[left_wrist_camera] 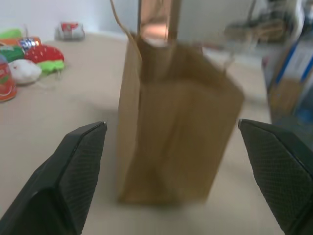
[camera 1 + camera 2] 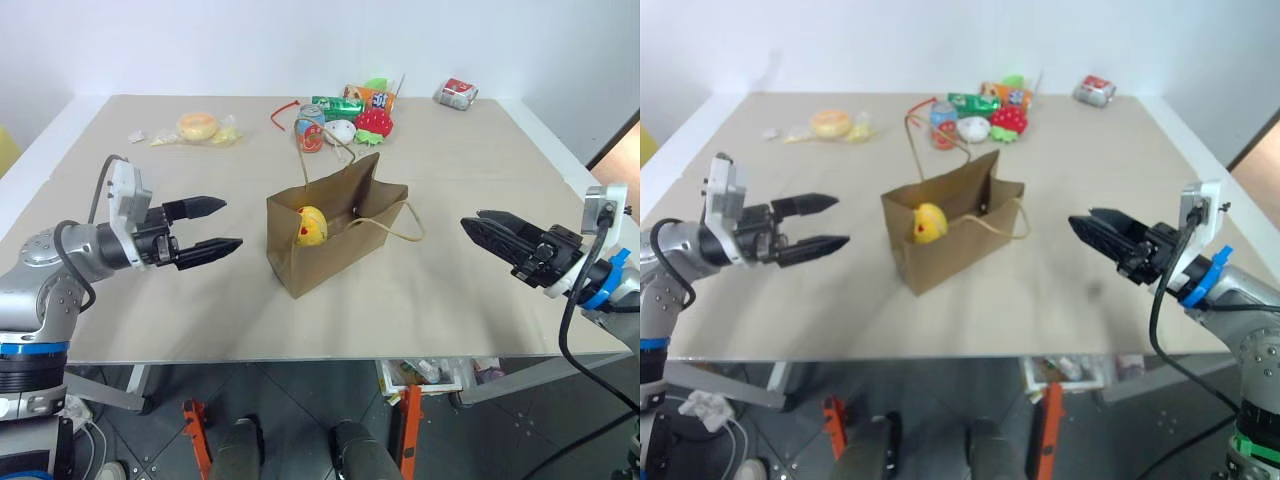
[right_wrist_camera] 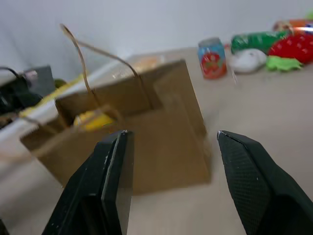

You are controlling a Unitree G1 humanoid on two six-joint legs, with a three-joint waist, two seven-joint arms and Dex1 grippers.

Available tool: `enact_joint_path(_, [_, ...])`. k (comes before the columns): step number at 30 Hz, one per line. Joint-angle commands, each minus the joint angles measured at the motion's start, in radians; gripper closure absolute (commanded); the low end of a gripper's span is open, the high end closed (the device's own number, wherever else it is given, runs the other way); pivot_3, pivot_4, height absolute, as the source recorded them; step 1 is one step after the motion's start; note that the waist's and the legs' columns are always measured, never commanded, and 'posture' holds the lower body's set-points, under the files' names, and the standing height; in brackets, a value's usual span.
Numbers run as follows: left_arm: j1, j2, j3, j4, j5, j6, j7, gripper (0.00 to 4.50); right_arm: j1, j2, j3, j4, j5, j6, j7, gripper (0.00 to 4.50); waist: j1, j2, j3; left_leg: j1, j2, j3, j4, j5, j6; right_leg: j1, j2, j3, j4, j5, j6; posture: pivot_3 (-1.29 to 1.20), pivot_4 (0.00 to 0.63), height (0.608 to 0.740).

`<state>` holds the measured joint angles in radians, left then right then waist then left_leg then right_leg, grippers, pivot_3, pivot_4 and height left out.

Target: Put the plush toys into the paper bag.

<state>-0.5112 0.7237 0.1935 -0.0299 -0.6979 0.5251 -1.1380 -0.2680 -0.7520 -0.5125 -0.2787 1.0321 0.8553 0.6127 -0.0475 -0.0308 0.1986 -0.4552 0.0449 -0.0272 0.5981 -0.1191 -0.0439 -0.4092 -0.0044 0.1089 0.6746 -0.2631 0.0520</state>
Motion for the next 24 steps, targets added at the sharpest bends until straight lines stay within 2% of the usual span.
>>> enact_joint_path(1, [0.115, 0.060, 0.010, -0.096, 0.082, -0.155, -0.095, 0.00, 0.164, -0.069, -0.012, -0.192, 0.009, 0.009, 0.120, 2.04, 0.000, 0.000, 0.000, 0.000, 0.000, 0.001, 0.000, 0.000, 0.000, 0.000, 0.000, 0.000, 0.000, 0.000, 0.000, 0.00, 0.150, 0.740])
enact_joint_path(3, [0.131, 0.051, 0.015, -0.090, 0.096, -0.177, -0.082, 0.00, 0.192, -0.063, 0.018, -0.226, 0.005, 0.005, 0.134, 2.55, -0.001, 0.000, 0.000, 0.002, 0.001, 0.002, 0.001, 0.000, 0.000, 0.001, -0.001, 0.000, 0.000, 0.001, -0.001, 0.00, 0.150, 0.740])
enact_joint_path(7, [0.168, 0.021, 0.010, -0.086, 0.129, -0.212, -0.044, 0.00, 0.197, -0.018, 0.121, -0.262, -0.018, -0.029, 0.135, 4.31, -0.001, -0.001, 0.000, 0.002, 0.004, 0.007, 0.002, 0.000, 0.000, 0.000, -0.001, 0.000, 0.000, 0.002, -0.003, 0.00, 0.150, 0.740])
enact_joint_path(8, [0.171, 0.010, 0.004, -0.088, 0.133, -0.220, -0.034, 0.00, 0.191, -0.014, 0.152, -0.262, -0.038, -0.037, 0.137, 4.43, -0.001, -0.001, 0.000, 0.002, 0.004, 0.007, 0.003, 0.000, 0.000, 0.000, -0.002, 0.001, 0.000, 0.002, -0.003, 0.00, 0.150, 0.740])
enact_joint_path(12, [0.161, -0.047, -0.023, -0.075, 0.156, -0.259, 0.009, 0.00, 0.123, 0.020, 0.277, -0.231, -0.122, -0.059, 0.108, 4.43, -0.001, -0.001, 0.000, 0.001, 0.004, 0.009, 0.003, 0.000, 0.000, 0.000, -0.003, 0.001, -0.001, 0.002, -0.003, 0.00, 0.150, 0.740])
enact_joint_path(17, [0.106, -0.144, -0.101, -0.015, 0.182, -0.297, 0.022, 0.00, -0.041, 0.093, 0.469, -0.150, -0.260, -0.092, 0.083, 4.43, 0.000, -0.001, -0.001, 0.000, 0.004, 0.008, 0.003, 0.000, 0.000, 0.000, -0.002, 0.000, -0.002, 0.003, 0.000, 0.00, 0.150, 0.740])
enact_joint_path(24, [0.004, -0.189, -0.109, 0.145, 0.209, -0.337, 0.027, 0.00, -0.139, 0.172, 0.531, -0.117, -0.291, -0.098, 0.057, 4.43, 0.000, -0.001, -0.001, 0.000, 0.003, 0.008, 0.003, 0.000, 0.000, 0.000, -0.001, 0.000, -0.002, 0.003, 0.000, 0.00, 0.150, 0.740])
